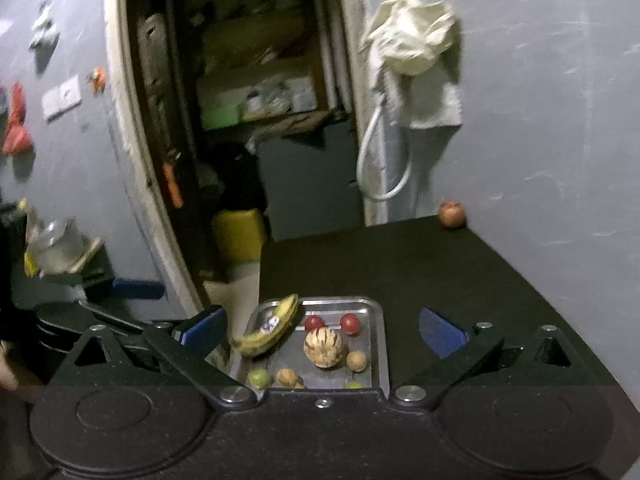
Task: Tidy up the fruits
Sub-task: 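Lift both open grippers away from the tray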
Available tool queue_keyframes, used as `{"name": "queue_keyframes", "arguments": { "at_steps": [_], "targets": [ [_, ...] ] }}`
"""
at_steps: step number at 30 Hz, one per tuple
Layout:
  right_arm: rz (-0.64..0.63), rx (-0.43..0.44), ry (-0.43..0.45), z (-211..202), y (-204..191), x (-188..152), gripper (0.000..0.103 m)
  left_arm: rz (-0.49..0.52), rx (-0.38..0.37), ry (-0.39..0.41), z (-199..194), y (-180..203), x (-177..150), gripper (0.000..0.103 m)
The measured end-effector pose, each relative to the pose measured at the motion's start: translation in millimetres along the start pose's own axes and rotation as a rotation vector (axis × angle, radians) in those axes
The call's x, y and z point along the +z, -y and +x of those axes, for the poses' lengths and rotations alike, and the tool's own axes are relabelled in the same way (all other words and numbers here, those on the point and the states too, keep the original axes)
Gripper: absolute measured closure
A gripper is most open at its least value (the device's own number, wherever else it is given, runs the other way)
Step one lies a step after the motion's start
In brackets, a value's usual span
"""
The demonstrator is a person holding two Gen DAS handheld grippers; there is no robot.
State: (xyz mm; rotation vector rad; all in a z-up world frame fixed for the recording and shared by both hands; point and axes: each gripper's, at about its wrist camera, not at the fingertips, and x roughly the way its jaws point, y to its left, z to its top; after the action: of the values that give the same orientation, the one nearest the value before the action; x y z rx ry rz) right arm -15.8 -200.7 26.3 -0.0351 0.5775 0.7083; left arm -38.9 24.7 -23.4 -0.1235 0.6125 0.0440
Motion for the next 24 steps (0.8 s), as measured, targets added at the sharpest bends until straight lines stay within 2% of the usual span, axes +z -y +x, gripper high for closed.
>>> {"name": "queue_keyframes", "arguments": {
  "at_steps": [5, 9, 14, 20, 24],
  "targets": [
    [0.075, -0.075, 0.026, -29.0, -9.3, -0.3, 0.001, -0.005, -0.008, 0.014, -14.6, -8.0, 7.8, 0.0],
    [0.144, -0.116, -0.006, -38.2, -22.3, -9.8, 0.001, 0.002, -0.014, -0.008, -27.3, -17.5, 2.9, 0.0],
    [0.152, -0.152, -0.059, -39.4, -50.9, -27.9, 0.001, -0.032, -0.052, -0.065, -30.4, -32.7, -16.0, 0.0],
    [0.168, -0.249, -0.135, -38.0, -83.6, -48.8, 0.001, 0.001, -0.016, -0.119, -29.3, -29.7, -40.8, 0.0],
    [0.179, -0.279, -0.148, -37.3, -87.5, -56.1, 0.001, -0.025, 0.0, -0.131, -33.1, -28.8, -46.3, 0.0]
  ]
}}
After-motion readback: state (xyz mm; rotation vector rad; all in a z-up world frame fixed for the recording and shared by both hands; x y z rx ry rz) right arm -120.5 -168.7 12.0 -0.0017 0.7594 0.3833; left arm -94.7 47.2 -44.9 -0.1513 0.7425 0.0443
